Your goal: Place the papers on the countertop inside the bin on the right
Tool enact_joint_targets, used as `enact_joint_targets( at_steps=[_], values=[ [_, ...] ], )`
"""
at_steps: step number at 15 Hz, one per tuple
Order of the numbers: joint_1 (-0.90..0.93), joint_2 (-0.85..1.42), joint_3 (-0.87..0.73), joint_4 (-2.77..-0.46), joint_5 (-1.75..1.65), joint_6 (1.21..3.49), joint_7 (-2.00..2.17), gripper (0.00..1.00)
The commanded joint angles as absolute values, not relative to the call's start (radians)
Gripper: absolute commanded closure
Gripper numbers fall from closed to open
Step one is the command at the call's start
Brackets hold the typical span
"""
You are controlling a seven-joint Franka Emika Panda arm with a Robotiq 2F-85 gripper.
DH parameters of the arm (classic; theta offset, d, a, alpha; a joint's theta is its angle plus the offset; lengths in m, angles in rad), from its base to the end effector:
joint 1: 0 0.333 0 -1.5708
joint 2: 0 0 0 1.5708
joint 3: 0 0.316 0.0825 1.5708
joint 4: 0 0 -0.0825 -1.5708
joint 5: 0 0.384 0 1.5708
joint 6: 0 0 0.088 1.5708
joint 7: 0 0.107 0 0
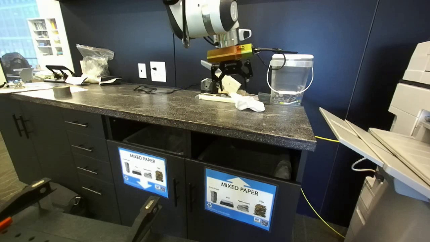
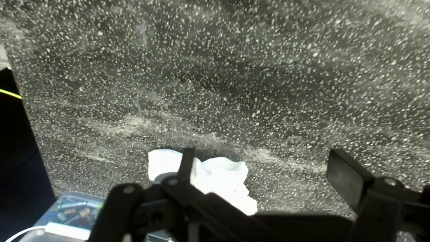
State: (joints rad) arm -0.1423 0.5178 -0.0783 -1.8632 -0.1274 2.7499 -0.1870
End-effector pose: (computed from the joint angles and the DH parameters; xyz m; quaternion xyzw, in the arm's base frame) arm 0.6589 -0.1376 0.2779 0.9807 0.0454 0.1684 0.0887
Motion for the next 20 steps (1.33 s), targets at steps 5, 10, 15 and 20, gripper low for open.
enact_joint_targets(
  at_steps=[5,10,15,20],
  values=[
    [-0.216,0.770,-0.045,-1.538,-0.053,2.789,-0.198,0.00],
    [-0.274,0.882,0.006,-1.366,-0.011,2.756,-0.225,0.00],
    [-0.330,0.965,0.084,-1.250,0.023,2.731,-0.282,0.00],
    [-0.350,1.046,0.118,-1.156,0.021,2.691,-0.332,0.00]
  ],
)
